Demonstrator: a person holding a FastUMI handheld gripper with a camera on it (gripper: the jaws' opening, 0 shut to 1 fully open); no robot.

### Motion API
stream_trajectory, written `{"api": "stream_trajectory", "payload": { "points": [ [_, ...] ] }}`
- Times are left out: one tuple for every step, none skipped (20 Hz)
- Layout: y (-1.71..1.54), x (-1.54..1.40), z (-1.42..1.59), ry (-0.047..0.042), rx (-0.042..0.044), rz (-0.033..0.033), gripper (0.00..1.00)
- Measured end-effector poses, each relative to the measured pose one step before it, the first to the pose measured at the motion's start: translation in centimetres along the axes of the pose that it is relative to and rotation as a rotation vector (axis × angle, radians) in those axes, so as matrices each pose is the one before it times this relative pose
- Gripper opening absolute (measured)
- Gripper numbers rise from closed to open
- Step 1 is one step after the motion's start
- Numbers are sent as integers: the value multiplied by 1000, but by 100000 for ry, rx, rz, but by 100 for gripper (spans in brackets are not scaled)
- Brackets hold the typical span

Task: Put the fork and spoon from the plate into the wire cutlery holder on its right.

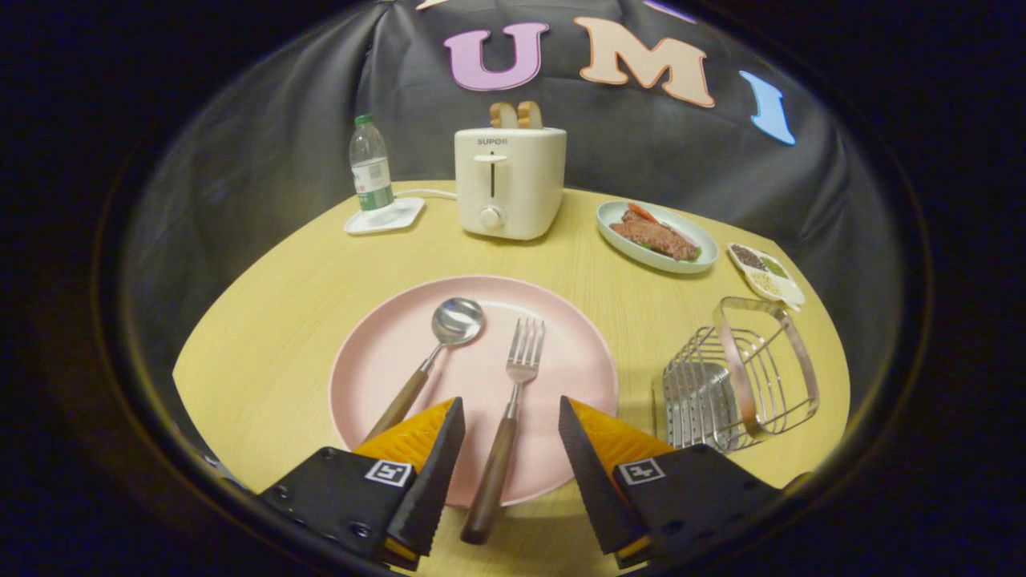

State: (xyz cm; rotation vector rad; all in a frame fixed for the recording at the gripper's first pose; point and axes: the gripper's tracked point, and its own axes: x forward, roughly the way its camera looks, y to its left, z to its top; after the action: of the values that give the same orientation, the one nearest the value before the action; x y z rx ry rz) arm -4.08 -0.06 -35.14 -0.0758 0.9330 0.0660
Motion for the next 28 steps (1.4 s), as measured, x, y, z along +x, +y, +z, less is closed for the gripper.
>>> {"api": "stream_trajectory", "payload": {
  "points": [
    [125, 74, -150, 872, -533, 198, 78],
    [257, 79, -368, 1196, -648, 713, 73],
    [245, 115, -186, 712, -1112, 436, 68],
    [-390, -266, 49, 64, -1264, -1657, 63],
    [202, 269, -294, 981, -138, 206, 58],
    [224, 110, -333, 1083, 97, 517, 53],
    [-10, 21, 232, -580, 273, 162, 48],
    [33, 68, -126, 604, -180, 514, 43],
    [-178, 508, -11, -36, 437, -749, 38],
    [-70, -203, 25, 277, 103, -782, 33],
    [5, -51, -46, 309, -49, 71, 28],
    [37, -142, 83, -203, -58, 24, 23],
    [2, 45, -45, 512, -179, 36, 23],
    [-33, 28, -47, 269, 149, 31, 21],
    [-31, 81, -62, 650, -437, -279, 19],
    [-252, -286, 386, -401, 560, -584, 17],
    [-204, -216, -330, 881, -612, -1423, 15],
    [152, 363, 50, -44, -542, -59, 15],
    [-38, 2, -35, 540, -737, -73, 15],
    [-11, 12, 67, 19, -82, 196, 14],
    [137, -9, -65, 478, -112, 619, 12],
    [-156, -200, 74, 276, 412, 19, 11],
    [22, -9, -33, 703, 345, -257, 10],
    [-83, 39, 103, 456, 981, 29, 9],
    [-90, -102, 274, 61, 1206, 166, 9],
    [-175, -133, 249, 65, 732, 55, 9],
    [-195, -254, 309, -96, 514, -13, 9],
    [-192, -293, 272, 94, 404, 370, 9]
  ]
}}
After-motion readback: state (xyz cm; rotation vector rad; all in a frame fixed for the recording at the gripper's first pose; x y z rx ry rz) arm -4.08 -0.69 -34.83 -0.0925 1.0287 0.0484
